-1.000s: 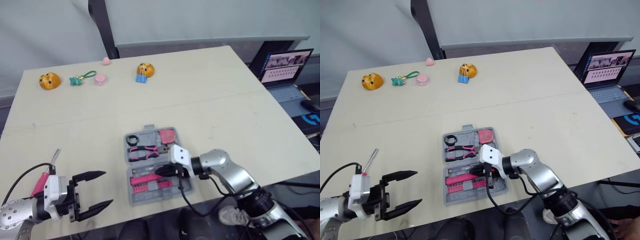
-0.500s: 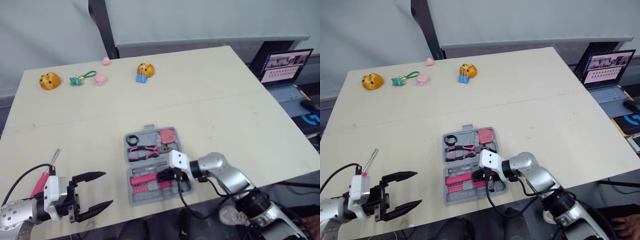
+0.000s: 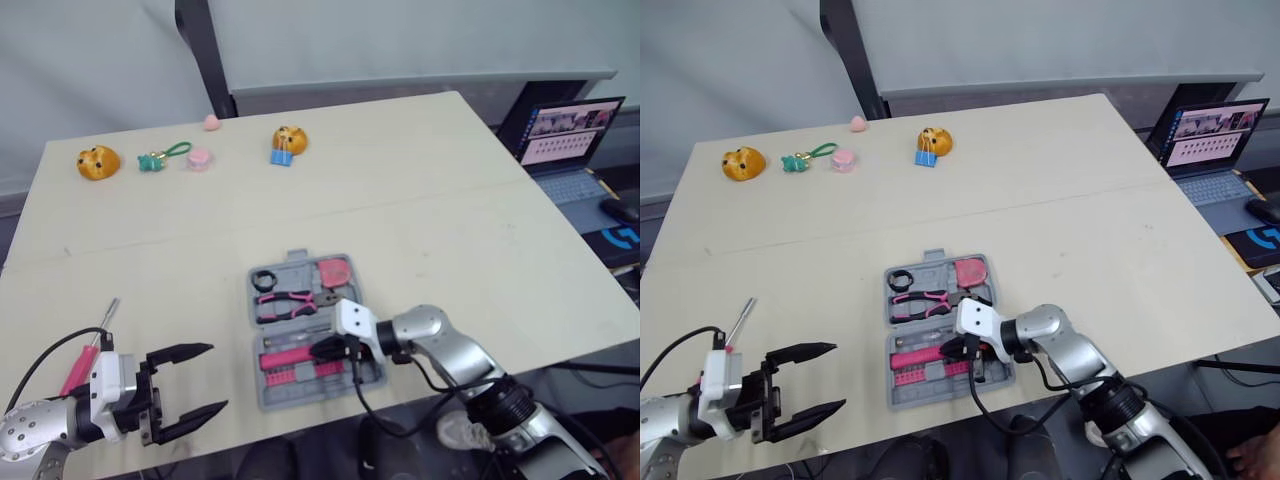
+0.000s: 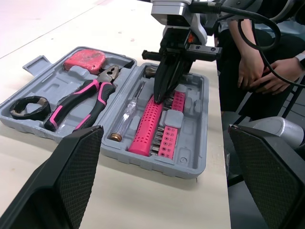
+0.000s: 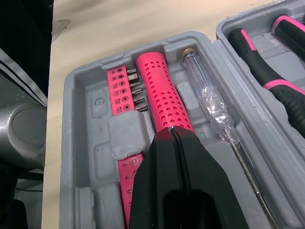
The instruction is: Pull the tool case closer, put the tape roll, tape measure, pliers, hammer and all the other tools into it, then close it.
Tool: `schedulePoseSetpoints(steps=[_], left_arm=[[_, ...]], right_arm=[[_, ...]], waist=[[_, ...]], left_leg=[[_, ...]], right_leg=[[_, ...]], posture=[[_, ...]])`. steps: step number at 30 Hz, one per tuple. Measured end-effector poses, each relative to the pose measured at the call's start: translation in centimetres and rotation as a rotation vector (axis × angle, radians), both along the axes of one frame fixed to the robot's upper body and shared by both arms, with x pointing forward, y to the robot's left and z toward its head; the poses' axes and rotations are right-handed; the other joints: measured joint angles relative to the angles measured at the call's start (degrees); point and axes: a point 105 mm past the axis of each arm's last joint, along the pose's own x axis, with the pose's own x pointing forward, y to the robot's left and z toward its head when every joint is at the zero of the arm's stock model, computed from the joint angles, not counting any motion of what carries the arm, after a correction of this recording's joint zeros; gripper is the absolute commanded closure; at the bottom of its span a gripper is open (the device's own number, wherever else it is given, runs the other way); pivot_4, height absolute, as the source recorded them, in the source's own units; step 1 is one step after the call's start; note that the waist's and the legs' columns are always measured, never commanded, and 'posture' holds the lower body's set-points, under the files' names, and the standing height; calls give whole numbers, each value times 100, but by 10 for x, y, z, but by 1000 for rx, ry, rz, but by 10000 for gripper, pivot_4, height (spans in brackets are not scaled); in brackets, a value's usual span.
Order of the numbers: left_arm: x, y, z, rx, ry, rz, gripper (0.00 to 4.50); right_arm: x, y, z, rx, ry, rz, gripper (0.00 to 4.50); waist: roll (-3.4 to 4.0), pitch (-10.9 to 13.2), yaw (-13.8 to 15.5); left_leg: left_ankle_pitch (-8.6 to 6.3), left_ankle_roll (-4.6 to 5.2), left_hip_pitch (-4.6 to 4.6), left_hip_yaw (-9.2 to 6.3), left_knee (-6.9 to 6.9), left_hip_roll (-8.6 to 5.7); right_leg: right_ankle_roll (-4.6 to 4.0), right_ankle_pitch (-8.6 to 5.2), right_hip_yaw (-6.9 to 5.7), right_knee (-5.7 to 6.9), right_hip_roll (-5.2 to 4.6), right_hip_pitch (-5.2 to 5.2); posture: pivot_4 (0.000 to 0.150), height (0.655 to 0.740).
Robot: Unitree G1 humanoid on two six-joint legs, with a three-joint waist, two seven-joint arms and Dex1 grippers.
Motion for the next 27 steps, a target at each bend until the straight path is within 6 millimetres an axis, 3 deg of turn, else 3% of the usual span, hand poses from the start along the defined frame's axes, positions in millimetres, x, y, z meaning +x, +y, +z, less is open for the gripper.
schedulePoseSetpoints(steps=[27], left_arm=[[-1, -3, 0, -3, -2, -10, 0]], right_arm=[[5, -4, 0, 2, 7, -37, 44682]], waist=[[1, 3, 1]], left_leg=[[0, 0, -1, 1, -2, -1]], right_leg=[[0, 0, 0, -1, 0, -2]], posture=[[1500, 7155]])
